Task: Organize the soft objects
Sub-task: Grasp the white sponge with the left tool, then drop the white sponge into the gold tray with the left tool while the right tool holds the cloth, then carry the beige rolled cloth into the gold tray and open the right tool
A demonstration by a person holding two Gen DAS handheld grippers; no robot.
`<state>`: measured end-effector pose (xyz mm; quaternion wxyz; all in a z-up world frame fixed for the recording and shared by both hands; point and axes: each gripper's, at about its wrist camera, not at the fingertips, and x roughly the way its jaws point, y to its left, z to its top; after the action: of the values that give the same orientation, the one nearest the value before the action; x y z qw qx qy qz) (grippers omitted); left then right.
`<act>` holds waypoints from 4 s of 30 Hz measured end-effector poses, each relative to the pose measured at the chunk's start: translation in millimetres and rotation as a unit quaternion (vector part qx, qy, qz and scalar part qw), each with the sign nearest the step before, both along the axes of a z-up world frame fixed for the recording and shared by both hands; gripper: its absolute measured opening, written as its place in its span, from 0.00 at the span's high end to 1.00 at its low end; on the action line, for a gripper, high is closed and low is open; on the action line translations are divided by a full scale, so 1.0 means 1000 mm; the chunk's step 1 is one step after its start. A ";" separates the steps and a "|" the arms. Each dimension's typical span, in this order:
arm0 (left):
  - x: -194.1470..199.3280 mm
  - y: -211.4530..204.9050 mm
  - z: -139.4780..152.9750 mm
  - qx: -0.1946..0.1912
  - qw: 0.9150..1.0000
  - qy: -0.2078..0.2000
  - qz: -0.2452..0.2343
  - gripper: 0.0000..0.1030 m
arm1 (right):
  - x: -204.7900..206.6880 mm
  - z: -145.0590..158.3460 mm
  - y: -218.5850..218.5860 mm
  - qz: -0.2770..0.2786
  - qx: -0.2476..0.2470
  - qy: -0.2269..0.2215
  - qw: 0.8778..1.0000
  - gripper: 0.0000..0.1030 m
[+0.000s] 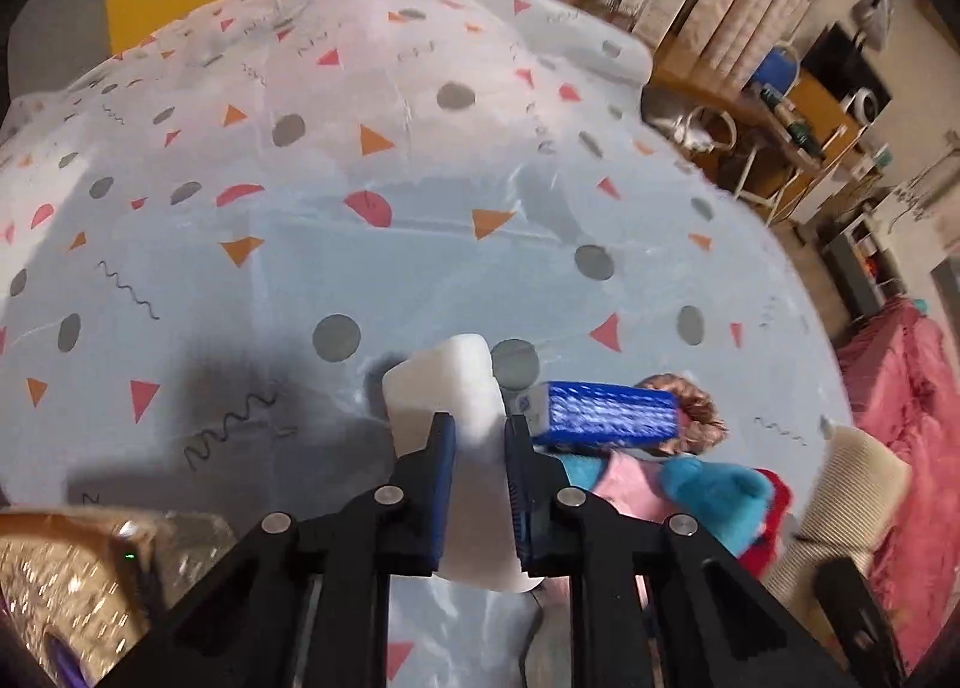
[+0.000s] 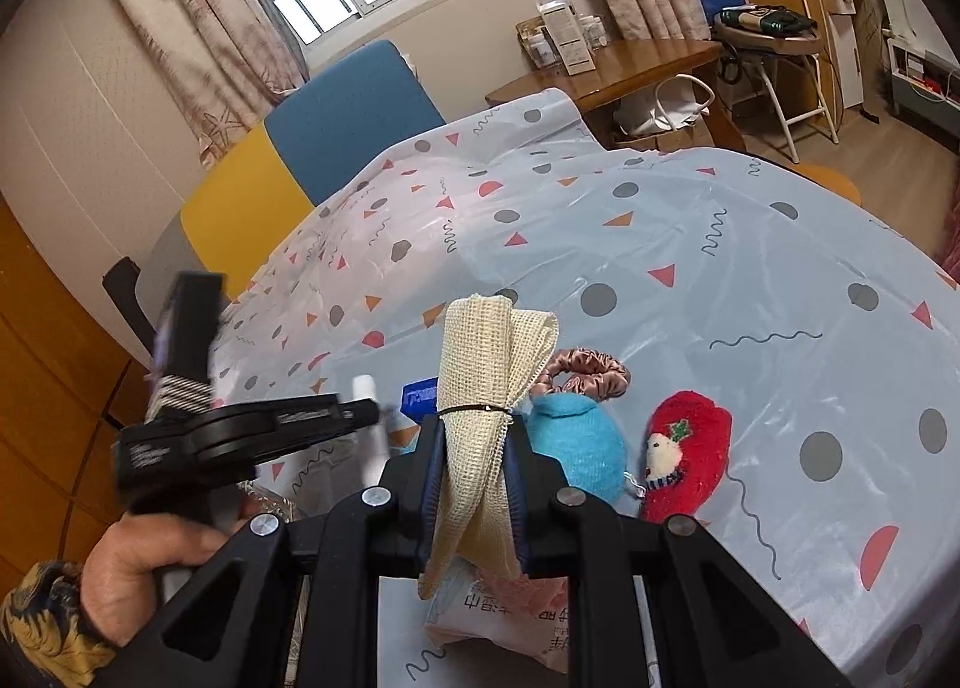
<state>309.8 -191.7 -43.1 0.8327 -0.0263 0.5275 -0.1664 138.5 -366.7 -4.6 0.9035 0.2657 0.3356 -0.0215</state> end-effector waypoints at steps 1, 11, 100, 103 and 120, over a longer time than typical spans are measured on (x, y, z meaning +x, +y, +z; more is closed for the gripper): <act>-0.006 0.004 0.007 -0.008 1.000 -0.008 -0.002 0.84 | 0.000 0.000 0.000 0.000 -0.001 0.000 1.000 0.82; -0.072 0.045 0.088 -0.057 0.994 -0.094 -0.030 0.84 | 0.006 -0.003 0.012 0.027 -0.019 0.014 0.999 0.82; -0.297 0.384 0.031 0.113 0.926 -0.174 0.316 0.00 | -0.039 0.089 0.147 0.217 -0.022 -0.073 0.973 0.82; -0.302 0.398 0.032 0.114 0.920 -0.178 0.330 0.00 | -0.048 0.107 0.201 0.289 -0.014 -0.098 0.952 0.82; -0.327 0.443 0.029 0.119 0.896 -0.188 0.385 0.00 | -0.011 -0.010 0.450 0.492 0.028 0.089 0.866 0.81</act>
<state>-17.6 251.7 -13.9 0.9121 -0.0964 0.3261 0.2289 127.9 83.6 -14.3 0.7551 0.0886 0.5026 0.4115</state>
